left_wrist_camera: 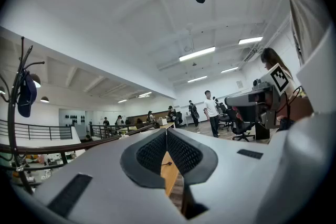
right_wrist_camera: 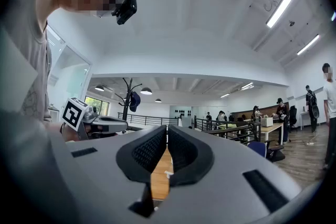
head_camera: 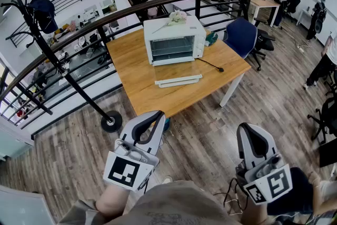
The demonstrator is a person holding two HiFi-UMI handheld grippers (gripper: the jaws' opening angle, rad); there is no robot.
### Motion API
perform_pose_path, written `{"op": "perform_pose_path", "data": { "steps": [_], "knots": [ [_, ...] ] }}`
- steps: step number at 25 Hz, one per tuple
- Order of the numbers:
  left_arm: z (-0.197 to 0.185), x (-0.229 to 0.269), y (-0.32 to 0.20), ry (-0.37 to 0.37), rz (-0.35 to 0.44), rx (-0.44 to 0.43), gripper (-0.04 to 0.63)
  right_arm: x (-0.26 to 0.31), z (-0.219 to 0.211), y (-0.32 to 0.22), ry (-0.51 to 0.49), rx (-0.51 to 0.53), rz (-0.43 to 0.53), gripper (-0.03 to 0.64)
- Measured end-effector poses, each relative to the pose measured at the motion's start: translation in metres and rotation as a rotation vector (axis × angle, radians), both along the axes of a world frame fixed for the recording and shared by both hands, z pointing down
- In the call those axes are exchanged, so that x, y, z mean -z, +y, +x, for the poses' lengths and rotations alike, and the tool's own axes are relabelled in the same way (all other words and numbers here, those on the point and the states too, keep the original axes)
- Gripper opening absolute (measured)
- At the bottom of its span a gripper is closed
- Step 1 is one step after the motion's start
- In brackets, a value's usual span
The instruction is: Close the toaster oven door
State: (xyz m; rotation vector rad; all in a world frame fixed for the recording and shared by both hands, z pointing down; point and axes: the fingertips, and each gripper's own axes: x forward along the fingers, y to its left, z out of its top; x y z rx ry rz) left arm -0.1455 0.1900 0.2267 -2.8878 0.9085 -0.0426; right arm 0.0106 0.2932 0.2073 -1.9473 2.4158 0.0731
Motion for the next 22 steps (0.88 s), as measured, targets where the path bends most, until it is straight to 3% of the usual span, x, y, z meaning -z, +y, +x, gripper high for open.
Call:
{"op": "perform_pose_path", "data": {
  "steps": [14, 18, 19, 20, 21, 22],
  "knots": [
    [0.023, -0.004, 0.025, -0.032, 0.034, 0.052, 0.023, -0.006, 0.031, 0.024, -0.043, 0.064, 0.007, 0.035],
    [0.028, -0.002, 0.039, -0.001, 0.040, 0.097, 0.023, -0.013, 0.045, 0.037, -0.069, 0.059, 0.020, 0.040],
    [0.027, -0.002, 0.041, 0.007, 0.045, 0.110, 0.032, -0.015, 0.047, 0.038, -0.078, 0.058, 0.022, 0.093],
    [0.027, -0.003, 0.043, 0.012, 0.042, 0.111, 0.109, -0.018, 0.049, 0.038, -0.084, 0.060, 0.022, 0.195],
    [0.028, -0.005, 0.043, 0.019, 0.032, 0.106, 0.184, -0.019, 0.049, 0.038, -0.085, 0.062, 0.022, 0.241],
    [0.028, -0.006, 0.043, 0.028, 0.018, 0.102, 0.193, -0.021, 0.050, 0.038, -0.084, 0.063, 0.021, 0.244]
  ]
}}
